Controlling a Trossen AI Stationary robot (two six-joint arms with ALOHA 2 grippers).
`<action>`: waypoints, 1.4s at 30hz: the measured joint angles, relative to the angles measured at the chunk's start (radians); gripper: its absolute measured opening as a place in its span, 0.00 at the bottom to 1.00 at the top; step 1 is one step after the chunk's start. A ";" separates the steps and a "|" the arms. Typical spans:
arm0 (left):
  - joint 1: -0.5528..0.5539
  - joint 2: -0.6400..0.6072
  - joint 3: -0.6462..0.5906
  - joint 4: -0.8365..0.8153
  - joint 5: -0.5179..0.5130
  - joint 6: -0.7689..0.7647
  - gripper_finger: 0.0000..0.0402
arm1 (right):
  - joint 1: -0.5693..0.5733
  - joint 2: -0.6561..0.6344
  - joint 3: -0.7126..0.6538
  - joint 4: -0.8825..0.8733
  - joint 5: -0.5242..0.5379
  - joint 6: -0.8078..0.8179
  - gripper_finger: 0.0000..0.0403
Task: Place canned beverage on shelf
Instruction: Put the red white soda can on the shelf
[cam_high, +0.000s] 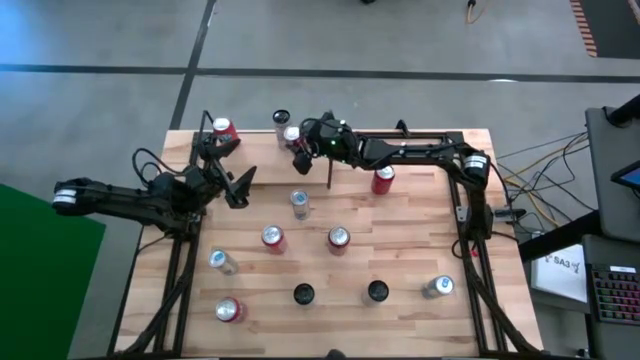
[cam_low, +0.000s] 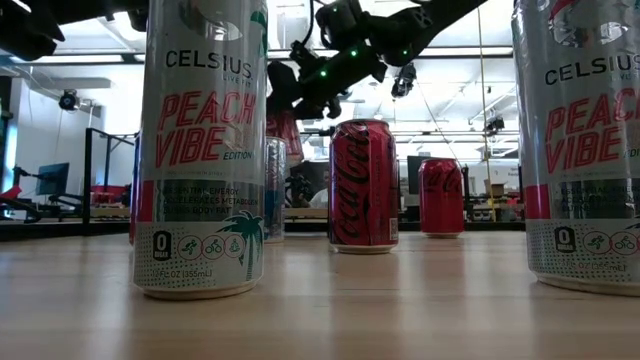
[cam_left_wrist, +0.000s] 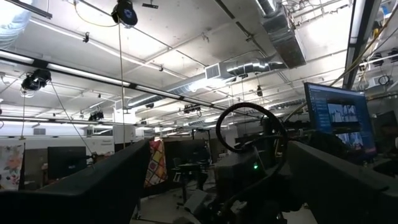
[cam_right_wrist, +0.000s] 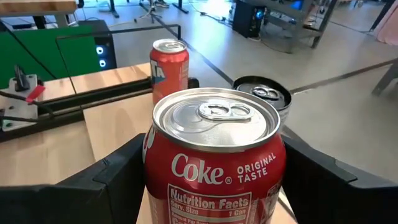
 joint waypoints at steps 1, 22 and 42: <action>0.000 0.000 0.000 0.000 0.000 0.000 0.90 | 0.000 0.004 0.000 0.013 -0.002 0.001 0.72; 0.001 0.010 0.000 -0.003 -0.015 0.010 0.90 | 0.005 0.090 0.004 0.023 -0.003 -0.012 0.72; 0.002 0.010 0.000 -0.015 -0.015 0.017 0.90 | 0.019 0.092 0.003 0.080 -0.040 -0.061 0.72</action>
